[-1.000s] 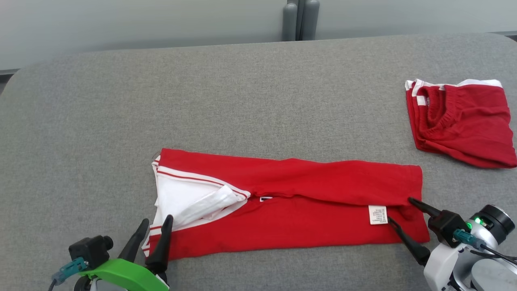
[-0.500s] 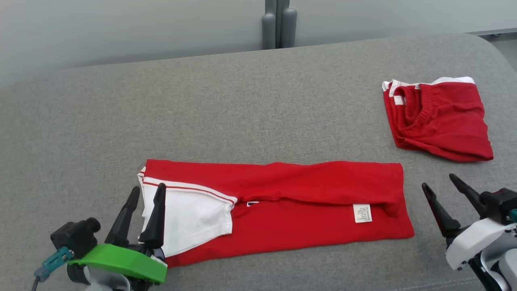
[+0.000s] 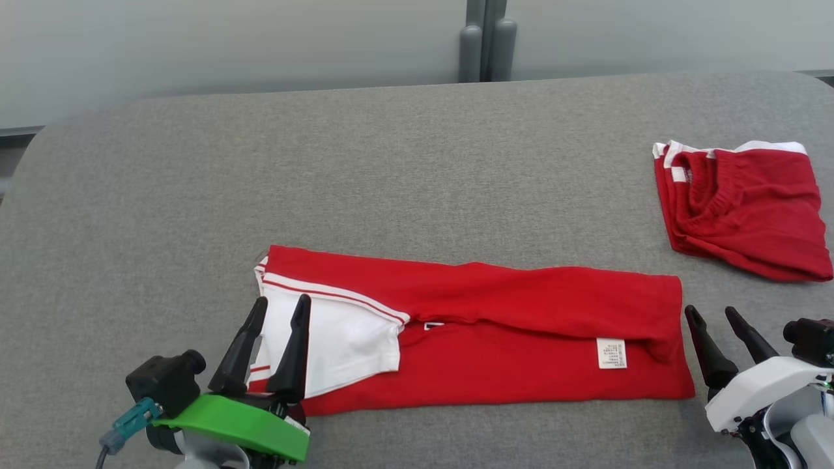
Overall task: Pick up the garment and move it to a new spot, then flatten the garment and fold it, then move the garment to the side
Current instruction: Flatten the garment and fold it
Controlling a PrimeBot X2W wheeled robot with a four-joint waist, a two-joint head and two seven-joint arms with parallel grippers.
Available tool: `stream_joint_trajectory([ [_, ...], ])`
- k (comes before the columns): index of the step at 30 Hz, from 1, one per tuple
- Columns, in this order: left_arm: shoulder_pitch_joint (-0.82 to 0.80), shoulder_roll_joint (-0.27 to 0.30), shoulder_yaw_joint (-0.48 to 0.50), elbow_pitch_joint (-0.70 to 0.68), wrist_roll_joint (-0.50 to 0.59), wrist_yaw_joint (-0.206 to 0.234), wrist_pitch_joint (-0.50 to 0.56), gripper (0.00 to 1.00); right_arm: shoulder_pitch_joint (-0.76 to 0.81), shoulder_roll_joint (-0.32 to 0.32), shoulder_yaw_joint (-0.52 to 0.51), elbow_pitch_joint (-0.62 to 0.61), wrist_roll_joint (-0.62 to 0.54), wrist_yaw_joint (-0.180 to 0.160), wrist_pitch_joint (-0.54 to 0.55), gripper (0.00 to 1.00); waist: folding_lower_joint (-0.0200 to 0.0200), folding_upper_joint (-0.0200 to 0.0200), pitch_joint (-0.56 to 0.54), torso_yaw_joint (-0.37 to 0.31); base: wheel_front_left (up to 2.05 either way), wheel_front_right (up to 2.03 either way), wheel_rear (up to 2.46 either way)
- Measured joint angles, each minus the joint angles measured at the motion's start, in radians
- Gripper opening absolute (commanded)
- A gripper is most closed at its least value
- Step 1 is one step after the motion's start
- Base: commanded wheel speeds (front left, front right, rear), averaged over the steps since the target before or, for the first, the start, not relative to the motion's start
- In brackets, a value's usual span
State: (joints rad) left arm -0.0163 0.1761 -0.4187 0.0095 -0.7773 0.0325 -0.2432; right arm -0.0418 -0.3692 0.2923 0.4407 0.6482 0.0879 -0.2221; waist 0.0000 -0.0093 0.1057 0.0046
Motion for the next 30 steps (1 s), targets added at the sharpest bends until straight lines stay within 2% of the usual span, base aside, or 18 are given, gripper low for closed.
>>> stream_joint_trajectory([
  [11, 0.002, -0.001, 0.011, -0.02, 0.003, 0.013, -0.005, 1.0, -0.012, 0.028, -0.001, 0.098, 0.04, 0.0, 0.061, 1.0, 0.0, 0.0, 0.012, 0.074, 0.0, 0.0, 0.0],
  [17, 0.016, 0.0, 0.031, -0.028, 0.008, 0.02, -0.005, 1.0, -0.032, 0.035, 0.003, 0.133, 0.057, 0.009, 0.084, 1.0, 0.0, 0.0, 0.023, 0.086, 0.0, 0.0, 0.0],
  [18, 0.023, 0.0, 0.031, -0.028, 0.008, 0.021, -0.005, 1.0, -0.035, 0.039, 0.003, 0.135, 0.065, 0.009, 0.086, 0.82, 0.0, 0.0, 0.023, 0.086, 0.0, 0.0, 0.0],
  [19, 0.027, 0.0, 0.032, -0.028, 0.008, 0.021, -0.005, 1.0, -0.037, 0.044, 0.003, 0.137, 0.074, 0.009, 0.087, 0.52, 0.0, 0.0, 0.024, 0.085, 0.0, 0.0, 0.0],
  [21, 0.027, 0.0, 0.035, -0.03, 0.008, 0.021, -0.005, 1.0, -0.043, 0.053, 0.004, 0.139, 0.084, 0.017, 0.089, 0.32, 0.0, 0.0, 0.025, 0.083, 0.0, 0.0, 0.0],
  [22, 0.027, 0.0, 0.036, -0.032, 0.008, 0.021, -0.005, 1.0, -0.048, 0.054, 0.007, 0.141, 0.085, 0.017, 0.093, 0.17, 0.0, 0.0, 0.025, 0.081, 0.0, 0.0, 0.0],
  [23, 0.027, 0.0, 0.037, -0.034, 0.008, 0.021, -0.005, 1.0, -0.053, 0.056, 0.011, 0.142, 0.085, 0.018, 0.098, 0.07, 0.0, 0.0, 0.026, 0.08, 0.0, 0.0, 0.0],
  [24, 0.027, 0.0, 0.038, -0.035, 0.009, 0.021, -0.005, 1.0, -0.057, 0.057, 0.014, 0.143, 0.088, 0.02, 0.1, 0.07, 0.0, 0.0, 0.026, 0.078, 0.0, 0.0, 0.0],
  [25, 0.027, 0.0, 0.039, -0.037, 0.01, 0.021, -0.006, 1.0, -0.058, 0.058, 0.017, 0.144, 0.09, 0.023, 0.101, 0.0, 0.0, 0.0, 0.027, 0.076, 0.0, 0.0, 0.0],
  [30, 0.027, 0.0, 0.046, -0.045, 0.017, 0.022, -0.006, 1.0, -0.073, 0.061, 0.011, 0.146, 0.106, 0.026, 0.1, 0.0, 0.0, 0.0, 0.027, 0.066, 0.0, 0.0, 0.0],
])
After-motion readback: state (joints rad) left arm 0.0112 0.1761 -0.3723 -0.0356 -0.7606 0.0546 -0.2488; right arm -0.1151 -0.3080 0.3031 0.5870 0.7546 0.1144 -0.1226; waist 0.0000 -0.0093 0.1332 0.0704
